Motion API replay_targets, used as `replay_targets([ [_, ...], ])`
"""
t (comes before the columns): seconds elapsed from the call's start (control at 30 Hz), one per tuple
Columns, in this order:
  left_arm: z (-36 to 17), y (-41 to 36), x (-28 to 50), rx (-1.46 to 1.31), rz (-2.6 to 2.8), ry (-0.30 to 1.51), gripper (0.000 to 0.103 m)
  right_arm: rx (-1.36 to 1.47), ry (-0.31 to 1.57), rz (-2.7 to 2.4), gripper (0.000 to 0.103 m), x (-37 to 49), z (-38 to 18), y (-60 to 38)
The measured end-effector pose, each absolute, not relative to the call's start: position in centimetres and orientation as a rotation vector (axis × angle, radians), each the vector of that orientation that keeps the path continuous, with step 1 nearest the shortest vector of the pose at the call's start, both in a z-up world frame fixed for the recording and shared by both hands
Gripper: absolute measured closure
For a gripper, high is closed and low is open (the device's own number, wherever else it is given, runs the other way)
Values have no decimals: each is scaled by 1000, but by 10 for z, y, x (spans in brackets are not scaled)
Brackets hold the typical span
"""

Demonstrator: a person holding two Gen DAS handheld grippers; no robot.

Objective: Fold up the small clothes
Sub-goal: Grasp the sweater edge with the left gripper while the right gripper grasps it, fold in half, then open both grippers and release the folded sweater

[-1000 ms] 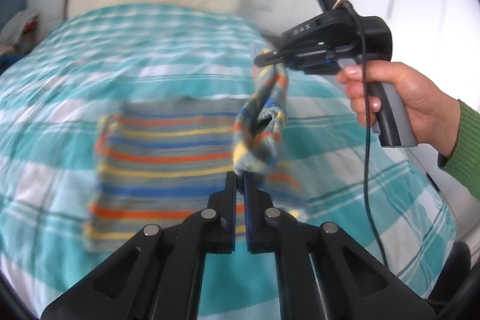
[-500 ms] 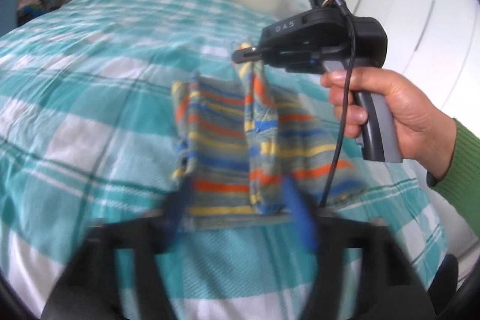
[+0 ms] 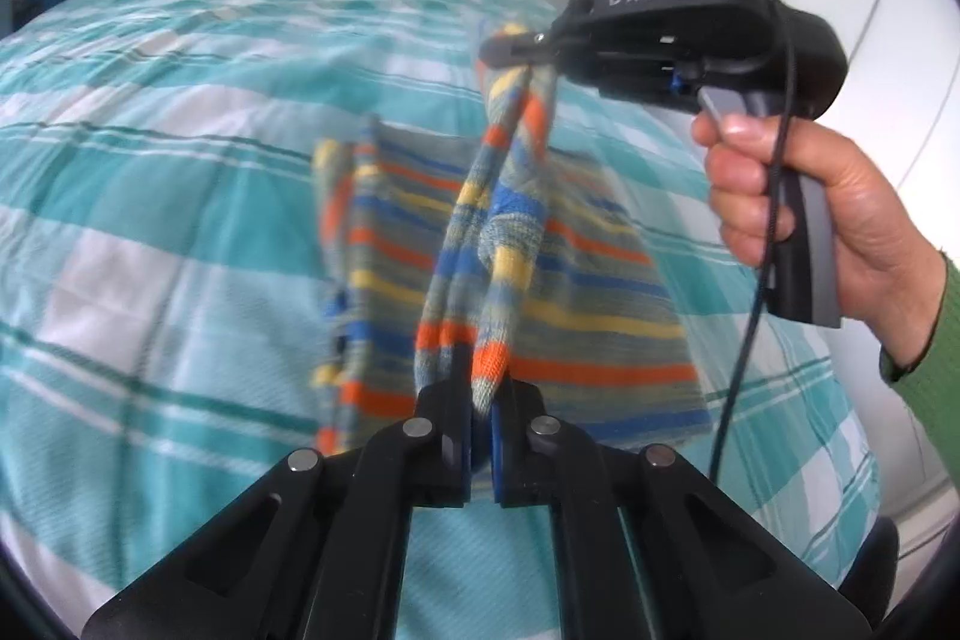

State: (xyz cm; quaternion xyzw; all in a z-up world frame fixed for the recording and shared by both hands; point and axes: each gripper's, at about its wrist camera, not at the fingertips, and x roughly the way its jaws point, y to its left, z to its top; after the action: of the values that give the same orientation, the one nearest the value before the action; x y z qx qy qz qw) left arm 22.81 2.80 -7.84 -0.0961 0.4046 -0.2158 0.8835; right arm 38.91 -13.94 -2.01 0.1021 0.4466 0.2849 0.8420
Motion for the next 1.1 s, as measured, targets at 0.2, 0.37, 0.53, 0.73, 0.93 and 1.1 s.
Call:
replay_targets([
  [0.2,-108,44,241,-216,-338,982,94,252,1035,582,72,401,-72,-100],
  [0.37,-87,52,214,-180,-272,902,18,259,955,527,60,368,-58,-136],
  [0.53,-75,51,193,-116,-209,882,17,54,891,446,52,292,-46,-180],
  [0.73,-59,47,175,-47,-140,825,12,1,903,380,43,195,-65,-222],
  [0.93,-46,44,161,-16,-120,806,11,25,925,323,43,140,-86,-248],
  [1.1,-46,44,160,8,-106,810,8,49,924,287,43,124,-94,-253],
])
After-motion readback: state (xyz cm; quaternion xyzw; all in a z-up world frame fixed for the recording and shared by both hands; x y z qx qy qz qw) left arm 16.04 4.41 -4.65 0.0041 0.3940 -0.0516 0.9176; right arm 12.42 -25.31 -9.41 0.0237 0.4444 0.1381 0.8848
